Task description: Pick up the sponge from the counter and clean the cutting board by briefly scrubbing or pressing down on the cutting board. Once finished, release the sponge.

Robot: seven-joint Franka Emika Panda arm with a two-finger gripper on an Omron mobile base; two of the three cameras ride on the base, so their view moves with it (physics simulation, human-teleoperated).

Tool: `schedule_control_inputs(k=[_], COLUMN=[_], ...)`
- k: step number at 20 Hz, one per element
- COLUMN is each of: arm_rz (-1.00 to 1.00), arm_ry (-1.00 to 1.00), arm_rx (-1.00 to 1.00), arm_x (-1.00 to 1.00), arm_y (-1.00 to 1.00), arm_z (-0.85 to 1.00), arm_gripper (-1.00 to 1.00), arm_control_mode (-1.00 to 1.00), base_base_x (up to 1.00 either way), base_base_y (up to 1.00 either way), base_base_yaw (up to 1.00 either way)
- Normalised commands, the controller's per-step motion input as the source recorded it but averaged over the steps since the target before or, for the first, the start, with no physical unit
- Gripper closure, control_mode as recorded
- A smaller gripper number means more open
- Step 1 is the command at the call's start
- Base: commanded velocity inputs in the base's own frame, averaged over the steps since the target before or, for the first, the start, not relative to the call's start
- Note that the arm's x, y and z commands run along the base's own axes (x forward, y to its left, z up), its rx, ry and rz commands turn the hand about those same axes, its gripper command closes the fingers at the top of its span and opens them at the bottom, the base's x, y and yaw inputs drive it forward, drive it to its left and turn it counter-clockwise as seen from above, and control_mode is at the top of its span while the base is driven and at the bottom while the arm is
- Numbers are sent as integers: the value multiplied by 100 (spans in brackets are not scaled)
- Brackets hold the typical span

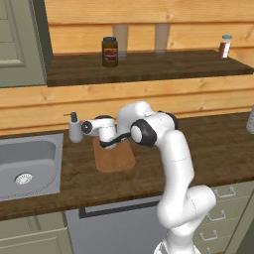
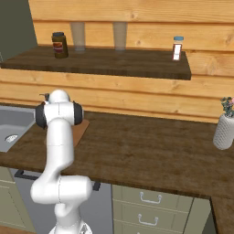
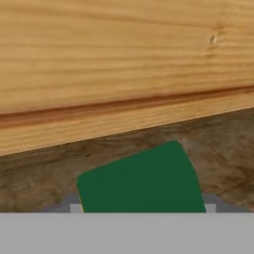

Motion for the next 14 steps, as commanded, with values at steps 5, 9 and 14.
schedule_control_inputs(k=[5,9,14], arm_rz=[0,0,0], arm_ry=[-1,0,0], arm_rx=[0,0,0], arm_x=[-41,-82,-85], arm_y=[-18,-41,-24], arm_z=[-58,-64,-78], arm_gripper=[100,100,100], arm_control_mode=[-100,-100,-100], base_base_x=[0,0,0], base_base_y=[0,0,0], base_base_yaw=[0,0,0])
